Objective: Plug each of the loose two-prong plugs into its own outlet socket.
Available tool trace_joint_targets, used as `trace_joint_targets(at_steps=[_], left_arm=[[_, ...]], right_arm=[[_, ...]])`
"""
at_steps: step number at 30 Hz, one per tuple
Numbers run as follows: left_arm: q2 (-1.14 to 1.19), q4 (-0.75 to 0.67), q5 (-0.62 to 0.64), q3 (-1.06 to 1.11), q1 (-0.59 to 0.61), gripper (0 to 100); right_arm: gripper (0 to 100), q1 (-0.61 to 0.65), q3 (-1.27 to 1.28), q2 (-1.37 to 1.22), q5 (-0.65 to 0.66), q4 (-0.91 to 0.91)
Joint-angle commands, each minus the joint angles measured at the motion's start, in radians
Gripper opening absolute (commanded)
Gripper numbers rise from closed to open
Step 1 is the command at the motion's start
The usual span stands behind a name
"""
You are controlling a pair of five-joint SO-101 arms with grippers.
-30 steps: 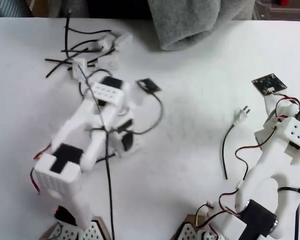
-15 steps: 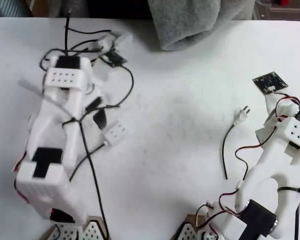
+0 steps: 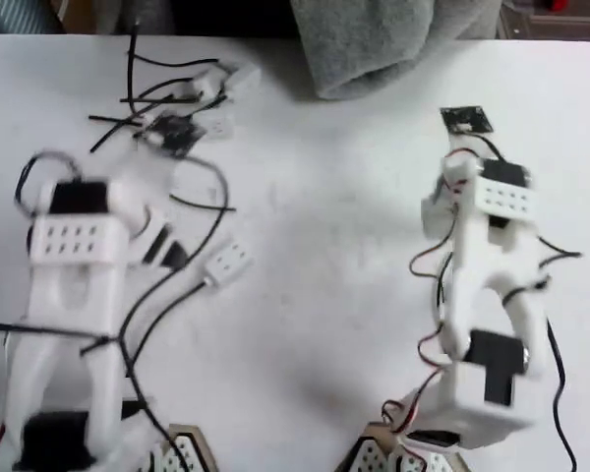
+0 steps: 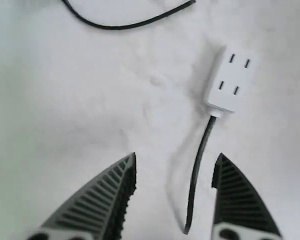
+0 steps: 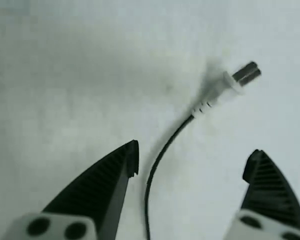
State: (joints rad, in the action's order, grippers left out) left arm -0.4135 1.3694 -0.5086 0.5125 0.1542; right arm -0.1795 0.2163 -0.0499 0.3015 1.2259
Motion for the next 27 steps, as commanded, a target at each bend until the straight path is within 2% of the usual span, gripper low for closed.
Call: trace_joint_targets(at_steps=[1,3,6,8,12,17,23,27], left_arm=[[-0.166,-0.222,0.020,0.250,0.058,25],[-0.248,-0.331,0.083,0.374,0.073,25],[-0.366,-0.506,0.261,0.559,0.079,25],[-0.440,-0.623,0.350,0.675,0.076,25],[-0.585,-0.756,0.331,0.838,0.081,25],[-0.769,-0.784,0.311,0.948,0.077,25],[-0.987,-0.781,0.310,1.059,0.076,25],[-1.115,-0.709,0.310,1.089,0.074,25]], right_arm=[[33.0,0.002,-0.058,-0.090,-0.207,-0.170],[29.6,-0.016,-0.058,-0.125,-0.290,-0.216],[21.4,-0.025,-0.058,-0.176,-0.390,-0.248],[19.7,-0.024,-0.057,-0.203,-0.425,-0.263],[23.5,-0.041,-0.058,-0.219,-0.453,-0.283],[27.0,-0.064,-0.057,-0.228,-0.460,-0.343],[27.1,0.004,-0.058,-0.226,-0.454,-0.397],[27.1,0.042,-0.058,-0.228,-0.459,-0.409]])
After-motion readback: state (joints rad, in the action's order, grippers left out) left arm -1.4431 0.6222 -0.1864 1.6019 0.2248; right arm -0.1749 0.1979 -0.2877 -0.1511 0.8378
